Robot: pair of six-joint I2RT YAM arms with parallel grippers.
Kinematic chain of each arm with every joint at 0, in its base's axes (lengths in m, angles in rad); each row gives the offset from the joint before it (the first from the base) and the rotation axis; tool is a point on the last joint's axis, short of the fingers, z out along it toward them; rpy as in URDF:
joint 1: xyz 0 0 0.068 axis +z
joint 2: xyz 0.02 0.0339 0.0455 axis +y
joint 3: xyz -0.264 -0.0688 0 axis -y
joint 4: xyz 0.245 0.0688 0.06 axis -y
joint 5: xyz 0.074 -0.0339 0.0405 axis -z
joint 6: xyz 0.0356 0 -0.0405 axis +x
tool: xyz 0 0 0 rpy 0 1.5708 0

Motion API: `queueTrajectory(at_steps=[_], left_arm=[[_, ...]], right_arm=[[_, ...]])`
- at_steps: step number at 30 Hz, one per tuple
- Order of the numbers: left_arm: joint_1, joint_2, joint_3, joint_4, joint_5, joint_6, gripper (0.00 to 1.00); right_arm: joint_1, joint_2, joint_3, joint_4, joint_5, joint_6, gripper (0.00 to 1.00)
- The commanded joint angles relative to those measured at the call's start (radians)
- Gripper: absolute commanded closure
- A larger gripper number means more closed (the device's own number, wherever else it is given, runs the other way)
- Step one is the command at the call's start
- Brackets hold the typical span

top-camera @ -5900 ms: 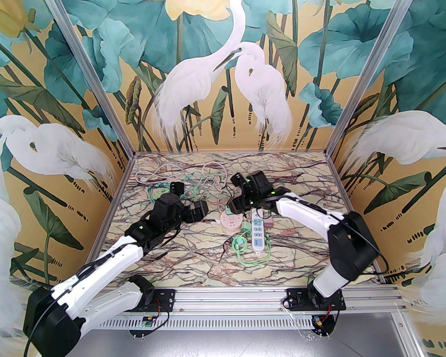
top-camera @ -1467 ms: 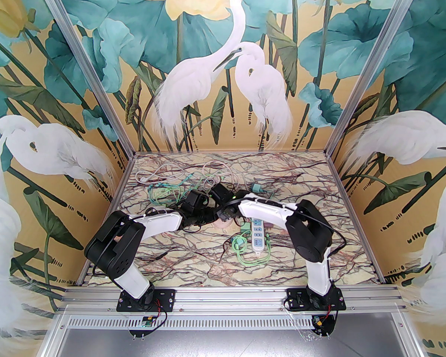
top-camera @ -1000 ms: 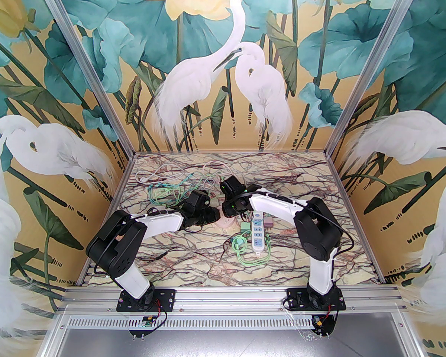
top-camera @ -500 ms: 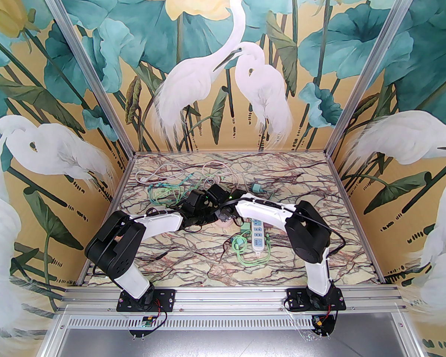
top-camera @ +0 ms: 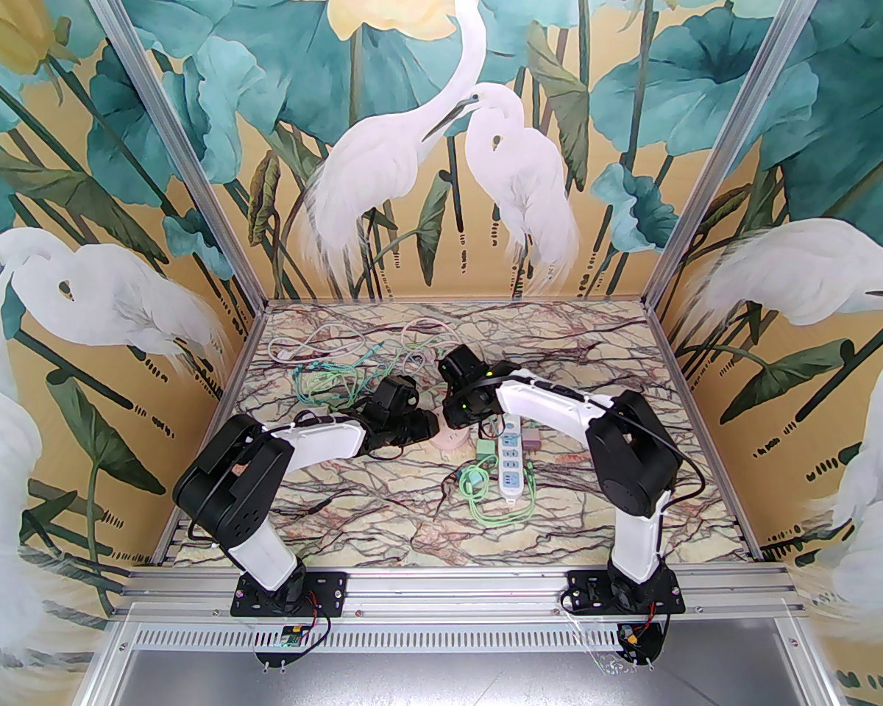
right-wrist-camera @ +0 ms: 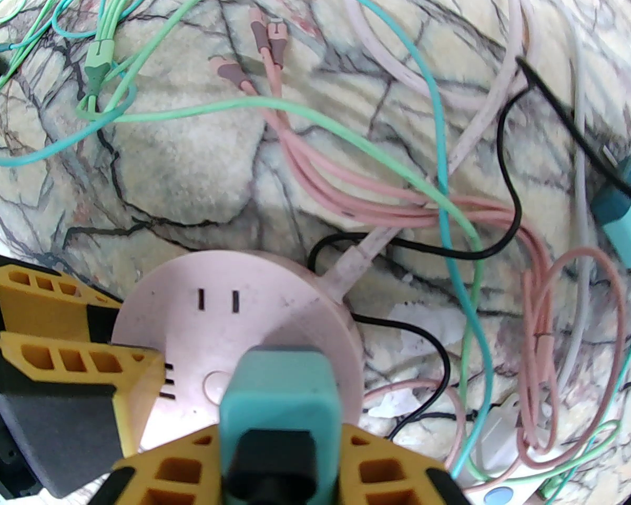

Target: Pull the plug off the socket

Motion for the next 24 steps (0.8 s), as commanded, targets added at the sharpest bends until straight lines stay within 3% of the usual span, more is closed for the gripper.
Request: queueTrajectory(at_steps=[1,7,11,18,24], left_arm=[[-0.004,0.088,-0.047,-0.190,-0.057,0.019,0.66],[-0.008,0.096,-0.035,-0.198,-0.056,0.025,0.67],[-0.010,0.102,-0.032,-0.199,-0.054,0.023,0.67],[-0.010,0.095,-0.032,-0.201,-0.055,0.023,0.67],[-0.010,0.072,-0.035,-0.204,-0.055,0.022,0.67]], right_arm=[[0.027,-0.077,0.039,0.062,-0.152,0.030,0.80],[0.150,0.027,0.142,-0.076,0.077,-0.059,0.80],[0.195,0.090,0.197,-0.144,0.161,-0.085,0.80],[0.173,0.035,0.189,-0.138,0.197,-0.078,0.80],[0.089,-0.063,0.132,-0.081,0.175,-0.050,0.80]])
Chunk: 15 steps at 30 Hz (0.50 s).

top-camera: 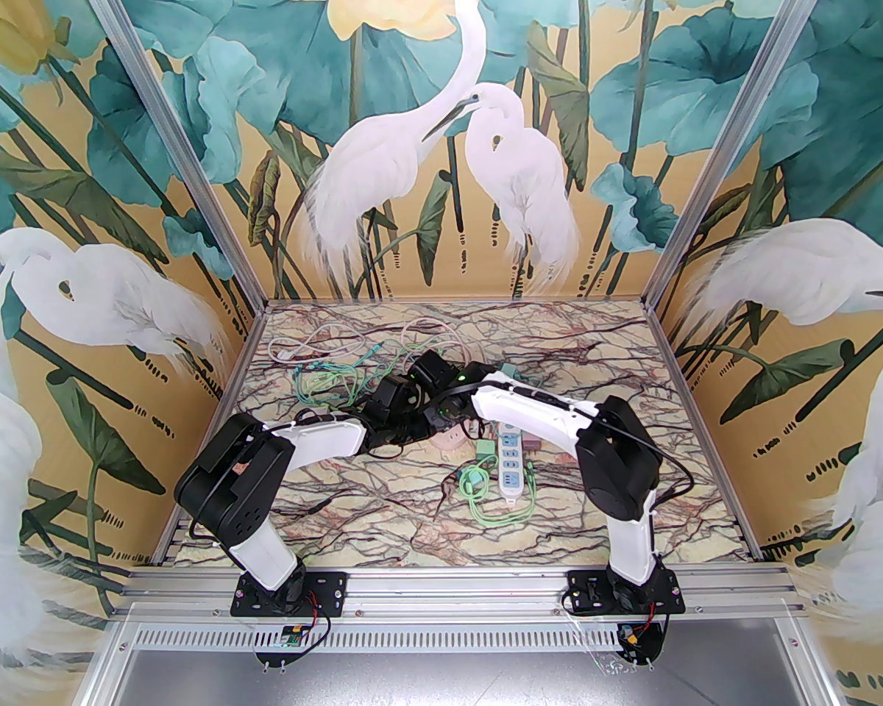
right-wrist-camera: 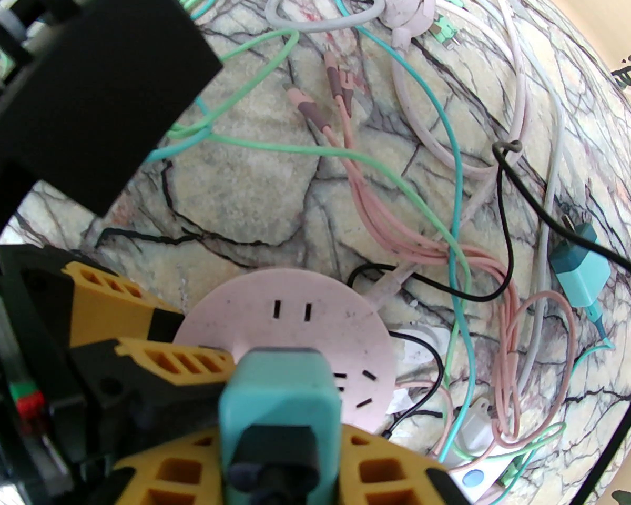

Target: Pull the plug off the socket

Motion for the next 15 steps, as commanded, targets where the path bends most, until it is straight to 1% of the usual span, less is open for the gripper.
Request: queueTrajectory(at_steps=[1,4,9,11,12,15], left_arm=[[-0.010,0.056,-0.050,-0.188,-0.058,0.015,0.66],[-0.010,0.027,-0.046,-0.199,-0.063,0.014,0.66],[-0.009,-0.042,-0.027,-0.209,-0.058,0.007,0.65],[-0.009,-0.087,-0.017,-0.215,-0.057,0.004,0.62],[-0.010,-0.119,-0.013,-0.216,-0.060,0.002,0.56],[-0.010,-0.232,-0.016,-0.194,-0.060,0.001,0.32]], right_arm=[[-0.053,-0.111,-0.037,0.067,-0.060,0.016,0.80],[-0.109,-0.159,-0.072,0.114,-0.119,0.032,0.79],[-0.208,-0.196,-0.098,0.182,-0.182,0.058,0.79],[-0.258,-0.202,-0.101,0.217,-0.234,0.079,0.79],[-0.287,-0.204,-0.102,0.238,-0.262,0.093,0.79],[-0.375,-0.188,-0.103,0.303,-0.353,0.141,0.79]])
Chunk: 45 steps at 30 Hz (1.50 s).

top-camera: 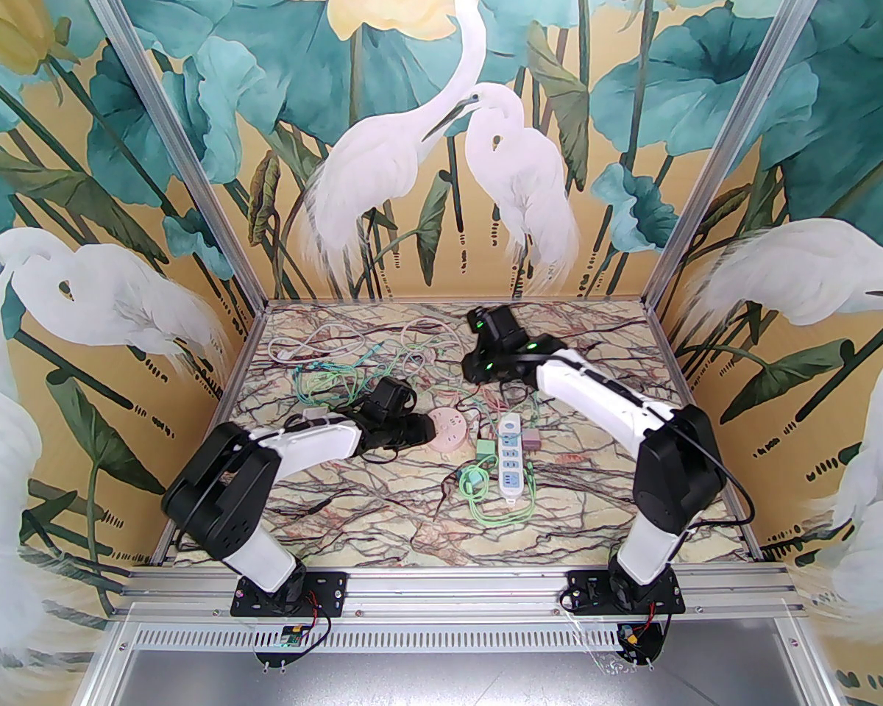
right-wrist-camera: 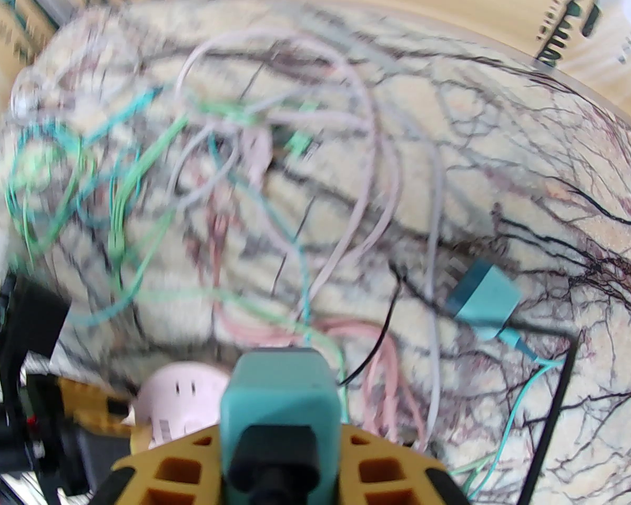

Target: Pull the plug off the socket

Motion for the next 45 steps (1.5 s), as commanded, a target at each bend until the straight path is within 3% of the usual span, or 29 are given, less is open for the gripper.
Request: queueTrajectory(at_steps=[1,4,11,16,28,35,37,45], left_arm=[[-0.005,-0.145,-0.004,-0.036,-0.033,0.005,0.21],[-0.005,-0.264,-0.004,-0.058,-0.073,0.016,0.01],[-0.003,-0.492,-0.040,-0.136,-0.151,0.031,0.00],[-0.002,-0.589,-0.097,-0.167,-0.175,-0.006,0.01],[-0.001,-0.713,-0.195,-0.230,-0.196,-0.054,0.00],[-0.002,-0.779,-0.210,-0.266,-0.220,-0.060,0.00],[-0.001,-0.791,-0.217,-0.264,-0.225,-0.064,0.00],[-0.002,-0.779,-0.208,-0.270,-0.237,-0.049,0.00]], right_arm=[[-0.085,0.005,-0.010,0.119,-0.145,0.083,0.79],[-0.160,0.058,0.025,0.156,-0.230,0.125,0.78],[-0.305,0.233,0.168,0.214,-0.369,0.235,0.76],[-0.371,0.387,0.302,0.190,-0.399,0.362,0.76],[-0.393,0.584,0.384,0.213,-0.438,0.613,0.74],[-0.397,0.586,0.378,0.186,-0.447,0.632,0.59],[-0.398,0.566,0.372,0.166,-0.447,0.623,0.45],[-0.397,0.362,0.247,0.131,-0.419,0.531,0.37]])
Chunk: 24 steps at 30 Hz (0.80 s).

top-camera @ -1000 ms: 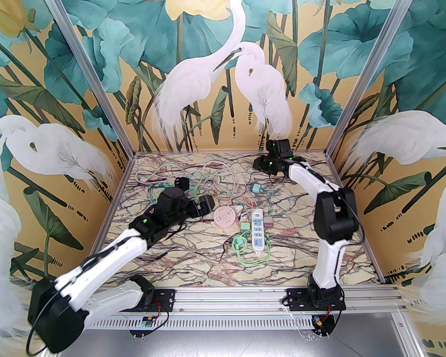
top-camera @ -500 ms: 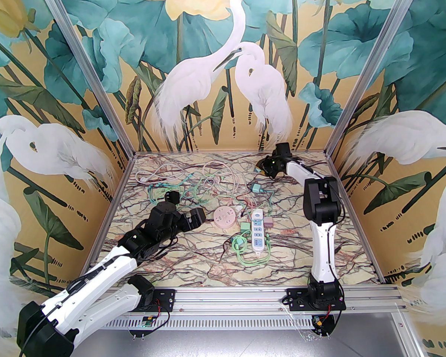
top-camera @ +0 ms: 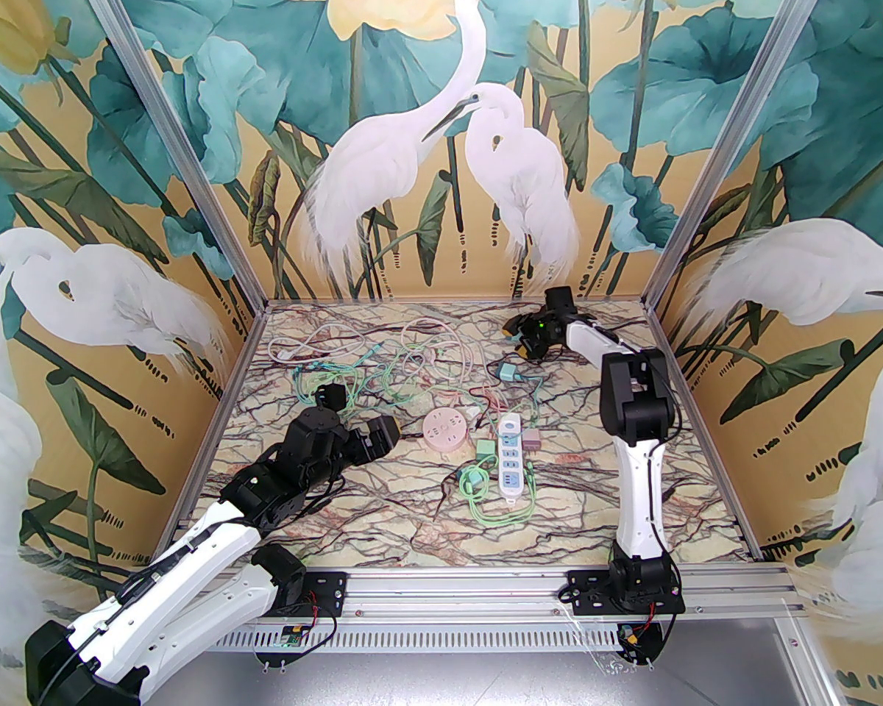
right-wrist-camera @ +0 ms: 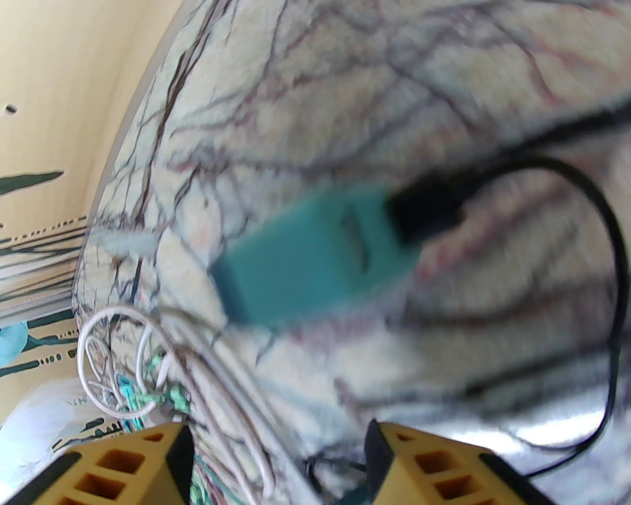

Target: Pull the plug off the socket

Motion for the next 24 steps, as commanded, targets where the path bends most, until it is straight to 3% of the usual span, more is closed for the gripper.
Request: queueTrajectory(at_steps=[1,4,9,11,12,19,24], left_arm=[[0.000,0.001,-0.008,-0.032,-0.051,0.009,0.00],[0.000,0.002,0.007,-0.048,-0.111,0.026,0.00],[0.002,0.011,0.001,0.011,-0.183,0.065,0.00],[0.001,0.022,-0.009,0.054,-0.201,0.085,0.00],[0.003,0.030,-0.013,0.075,-0.213,0.101,0.00],[0.032,0.130,0.000,0.155,-0.330,0.210,0.00],[0.154,0.253,0.075,0.142,-0.381,0.343,0.00]], right_arm=[[0.001,-0.175,-0.069,-0.019,0.021,-0.077,0.37],[0.000,-0.314,-0.177,-0.011,0.053,-0.146,0.34],[-0.003,-0.585,-0.432,0.067,0.132,-0.261,0.19],[-0.003,-0.683,-0.525,0.092,0.185,-0.302,0.10],[-0.003,-0.736,-0.568,0.101,0.220,-0.326,0.01],[-0.003,-1.001,-0.832,0.176,0.623,-0.477,0.01],[-0.003,-1.131,-1.061,0.449,0.815,-0.597,0.01]])
